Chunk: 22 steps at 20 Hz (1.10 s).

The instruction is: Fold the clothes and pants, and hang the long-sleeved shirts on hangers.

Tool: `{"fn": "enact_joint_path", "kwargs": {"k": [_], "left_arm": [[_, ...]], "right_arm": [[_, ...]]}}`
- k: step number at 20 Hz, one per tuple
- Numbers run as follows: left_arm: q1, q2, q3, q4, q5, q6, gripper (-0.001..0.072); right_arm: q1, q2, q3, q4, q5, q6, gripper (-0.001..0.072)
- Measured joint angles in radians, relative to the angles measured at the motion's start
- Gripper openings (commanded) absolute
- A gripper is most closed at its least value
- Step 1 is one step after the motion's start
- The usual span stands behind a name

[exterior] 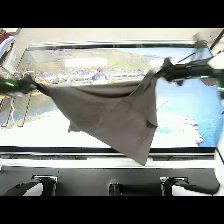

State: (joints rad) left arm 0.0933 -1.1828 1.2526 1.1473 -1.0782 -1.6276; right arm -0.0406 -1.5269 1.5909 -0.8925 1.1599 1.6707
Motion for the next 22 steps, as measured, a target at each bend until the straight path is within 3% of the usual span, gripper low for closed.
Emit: {"fn": "enact_joint_path", "kwargs": {"k": [4,6,7,8,9,10,13,18,22], "left_arm": [[-0.069,-0.179,-0.126,-0.005,0.177,-0.024,0.0018],[-0.09,-0.243,-0.148,-0.019,0.248,-0.029,0.0023],[-0.097,-0.267,-0.154,-0.029,0.283,-0.03,0.0115],[-0.101,-0.283,-0.159,-0.033,0.308,-0.03,0.037],[-0.103,-0.296,-0.159,-0.042,0.332,-0.031,0.0595],[-0.103,-0.303,-0.155,-0.047,0.341,-0.033,0.0681],[-0.06,-0.303,-0.111,-0.053,0.304,-0.023,0.0677],[0.126,-0.192,-0.082,-0.047,0.094,0.062,0.0671],[0.299,-0.019,-0.198,-0.048,-0.04,0.122,0.067]], "right_arm": [[0.053,-0.261,-0.001,0.116,-0.246,-0.01,0.0052],[0.064,-0.332,-0.001,0.187,-0.361,-0.013,0.0235],[0.067,-0.352,-0.001,0.213,-0.404,-0.013,0.0383],[0.067,-0.367,-0.001,0.235,-0.437,-0.014,0.0454],[0.064,-0.373,0.0,0.25,-0.449,-0.018,0.0453],[0.057,-0.373,0.001,0.263,-0.447,-0.022,0.0453],[-0.012,-0.322,0.004,0.283,-0.34,-0.085,0.0449],[-0.231,-0.103,-0.044,0.218,-0.061,-0.291,0.0432],[-0.401,0.134,-0.336,0.158,0.087,-0.37,0.0437]]}}
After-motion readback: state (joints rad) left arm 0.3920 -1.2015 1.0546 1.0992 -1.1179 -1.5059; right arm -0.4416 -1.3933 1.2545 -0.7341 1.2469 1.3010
